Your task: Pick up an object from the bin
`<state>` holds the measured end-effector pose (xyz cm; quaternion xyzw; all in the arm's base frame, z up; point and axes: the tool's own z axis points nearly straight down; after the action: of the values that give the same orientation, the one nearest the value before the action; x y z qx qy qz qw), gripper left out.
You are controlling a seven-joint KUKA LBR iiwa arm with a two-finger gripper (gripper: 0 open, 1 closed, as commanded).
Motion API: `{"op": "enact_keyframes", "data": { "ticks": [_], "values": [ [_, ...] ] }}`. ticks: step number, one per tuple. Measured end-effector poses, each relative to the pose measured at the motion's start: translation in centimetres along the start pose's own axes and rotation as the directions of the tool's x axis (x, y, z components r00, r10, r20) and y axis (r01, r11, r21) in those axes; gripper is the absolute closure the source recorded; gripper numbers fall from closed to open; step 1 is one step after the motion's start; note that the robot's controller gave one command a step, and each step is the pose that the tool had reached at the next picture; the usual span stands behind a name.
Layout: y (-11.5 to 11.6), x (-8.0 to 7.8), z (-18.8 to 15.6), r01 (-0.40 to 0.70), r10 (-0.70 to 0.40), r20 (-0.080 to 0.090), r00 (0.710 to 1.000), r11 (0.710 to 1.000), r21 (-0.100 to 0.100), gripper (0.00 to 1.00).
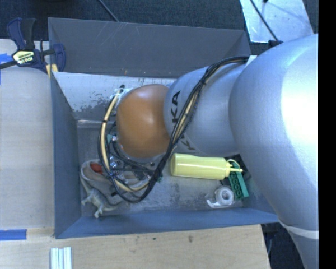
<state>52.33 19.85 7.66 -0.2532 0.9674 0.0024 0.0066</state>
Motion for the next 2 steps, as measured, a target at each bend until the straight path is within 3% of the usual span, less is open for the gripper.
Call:
{"op": "enact_keyframes", "data": {
  "ticks": [1, 2],
  "values": [
    [-0.15, 0.41, 0.33, -0.003, 0.003, -0.013, 1.000, 1.000, 0.002, 0.00],
    [-0.15, 0.40, 0.32, -0.003, 0.003, -0.012, 1.000, 1.000, 0.002, 0.00]
  ]
}}
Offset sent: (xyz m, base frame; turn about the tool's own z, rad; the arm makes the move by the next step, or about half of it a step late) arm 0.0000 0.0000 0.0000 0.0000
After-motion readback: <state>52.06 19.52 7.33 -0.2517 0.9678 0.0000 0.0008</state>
